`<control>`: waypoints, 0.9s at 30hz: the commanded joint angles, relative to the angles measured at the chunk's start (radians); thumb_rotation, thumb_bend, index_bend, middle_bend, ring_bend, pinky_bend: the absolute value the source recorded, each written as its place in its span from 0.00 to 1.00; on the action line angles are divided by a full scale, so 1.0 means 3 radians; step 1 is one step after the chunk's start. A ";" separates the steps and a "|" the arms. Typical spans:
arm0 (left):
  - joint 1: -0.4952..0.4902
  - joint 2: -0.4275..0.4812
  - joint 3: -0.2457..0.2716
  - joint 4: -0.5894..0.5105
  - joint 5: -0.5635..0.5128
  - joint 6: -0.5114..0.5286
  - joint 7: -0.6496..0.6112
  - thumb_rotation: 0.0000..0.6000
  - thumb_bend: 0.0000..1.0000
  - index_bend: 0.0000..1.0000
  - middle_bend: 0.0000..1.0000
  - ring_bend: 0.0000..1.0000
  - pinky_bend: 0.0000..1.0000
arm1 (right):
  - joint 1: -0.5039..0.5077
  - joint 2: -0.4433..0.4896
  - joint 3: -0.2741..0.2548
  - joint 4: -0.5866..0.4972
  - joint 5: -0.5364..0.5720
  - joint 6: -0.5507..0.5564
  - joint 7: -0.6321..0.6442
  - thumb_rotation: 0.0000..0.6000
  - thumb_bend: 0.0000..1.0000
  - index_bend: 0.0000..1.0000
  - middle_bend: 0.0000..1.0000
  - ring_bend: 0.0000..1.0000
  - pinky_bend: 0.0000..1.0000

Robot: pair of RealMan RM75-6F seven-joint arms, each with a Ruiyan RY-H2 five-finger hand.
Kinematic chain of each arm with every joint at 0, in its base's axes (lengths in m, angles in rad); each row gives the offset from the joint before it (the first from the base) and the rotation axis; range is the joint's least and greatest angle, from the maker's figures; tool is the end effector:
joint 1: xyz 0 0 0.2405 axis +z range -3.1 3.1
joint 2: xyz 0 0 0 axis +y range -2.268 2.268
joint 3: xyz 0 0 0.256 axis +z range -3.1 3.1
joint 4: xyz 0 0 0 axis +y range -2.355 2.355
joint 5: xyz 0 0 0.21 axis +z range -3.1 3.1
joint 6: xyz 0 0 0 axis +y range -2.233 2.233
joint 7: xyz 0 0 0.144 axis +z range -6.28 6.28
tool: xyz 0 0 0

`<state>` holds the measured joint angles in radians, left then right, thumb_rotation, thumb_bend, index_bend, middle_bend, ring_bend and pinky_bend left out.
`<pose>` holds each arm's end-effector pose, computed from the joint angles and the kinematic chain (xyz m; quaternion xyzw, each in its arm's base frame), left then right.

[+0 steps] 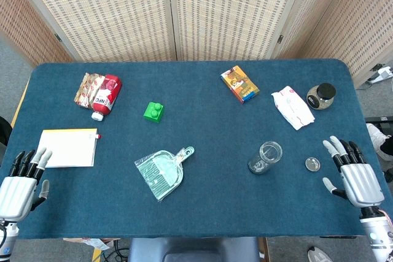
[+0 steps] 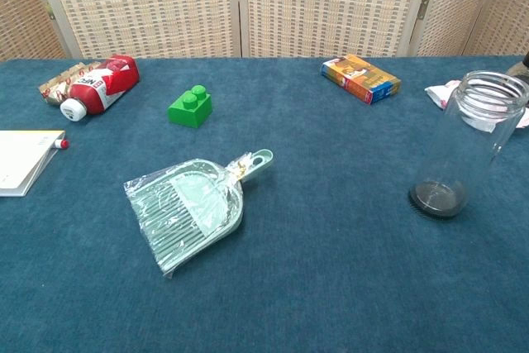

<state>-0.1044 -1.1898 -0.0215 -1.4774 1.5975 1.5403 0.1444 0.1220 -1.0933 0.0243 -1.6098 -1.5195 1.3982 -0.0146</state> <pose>-0.3137 0.1821 0.1461 -0.6534 -0.2876 -0.3581 0.6017 -0.3116 -0.1866 0.1518 0.6353 -0.3909 0.3566 0.5625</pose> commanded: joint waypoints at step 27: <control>0.0003 0.0019 -0.0024 -0.0021 -0.0007 0.0046 -0.0035 1.00 0.54 0.00 0.06 0.00 0.00 | 0.0468 0.0367 0.0024 0.0006 0.0310 -0.1040 0.0383 1.00 0.30 0.12 0.00 0.00 0.00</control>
<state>-0.1036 -1.1842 -0.0288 -1.4836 1.5953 1.5539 0.1339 0.2397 -1.0003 0.0307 -1.6092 -1.4418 1.1201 0.0875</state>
